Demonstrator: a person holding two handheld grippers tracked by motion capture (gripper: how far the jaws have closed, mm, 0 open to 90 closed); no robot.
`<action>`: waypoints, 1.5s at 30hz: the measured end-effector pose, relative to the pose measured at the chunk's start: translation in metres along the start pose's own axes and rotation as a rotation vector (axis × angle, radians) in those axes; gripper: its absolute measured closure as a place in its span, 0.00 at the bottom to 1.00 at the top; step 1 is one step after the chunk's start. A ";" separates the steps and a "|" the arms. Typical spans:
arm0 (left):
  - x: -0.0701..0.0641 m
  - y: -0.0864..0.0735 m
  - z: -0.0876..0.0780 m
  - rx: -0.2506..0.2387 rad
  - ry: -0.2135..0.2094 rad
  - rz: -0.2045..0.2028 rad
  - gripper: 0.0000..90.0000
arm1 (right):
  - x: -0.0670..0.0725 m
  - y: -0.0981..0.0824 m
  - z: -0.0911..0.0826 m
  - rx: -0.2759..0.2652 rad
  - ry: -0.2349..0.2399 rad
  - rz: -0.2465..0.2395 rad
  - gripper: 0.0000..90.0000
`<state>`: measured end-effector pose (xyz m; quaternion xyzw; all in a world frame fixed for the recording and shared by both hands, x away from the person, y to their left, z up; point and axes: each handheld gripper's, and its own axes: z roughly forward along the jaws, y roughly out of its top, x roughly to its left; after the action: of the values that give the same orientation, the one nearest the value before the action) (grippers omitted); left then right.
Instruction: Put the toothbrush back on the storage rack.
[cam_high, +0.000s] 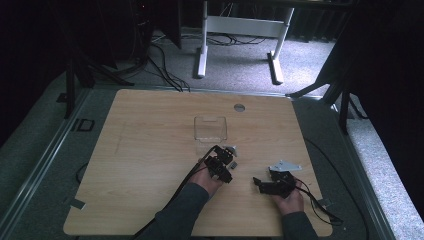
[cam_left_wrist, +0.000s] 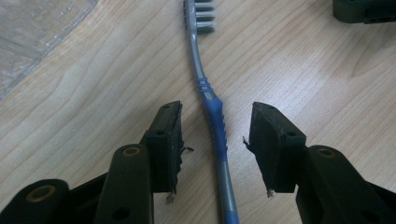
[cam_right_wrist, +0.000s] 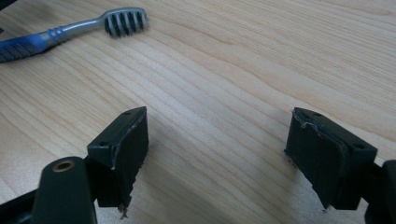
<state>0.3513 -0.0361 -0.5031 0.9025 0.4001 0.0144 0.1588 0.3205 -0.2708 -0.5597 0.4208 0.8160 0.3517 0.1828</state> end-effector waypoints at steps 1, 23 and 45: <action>0.000 0.000 0.001 0.002 -0.003 -0.001 0.62 | 0.000 0.000 0.000 0.000 0.000 0.000 0.23; -0.002 -0.001 0.014 0.062 0.004 0.010 0.69 | 0.000 0.000 0.000 -0.001 0.000 -0.002 0.23; -0.004 -0.001 0.015 0.091 0.044 0.035 0.86 | 0.000 0.000 0.000 -0.001 0.000 -0.002 0.23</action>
<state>0.3500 -0.0425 -0.5177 0.9151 0.3879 0.0187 0.1086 0.3206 -0.2708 -0.5597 0.4201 0.8162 0.3518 0.1833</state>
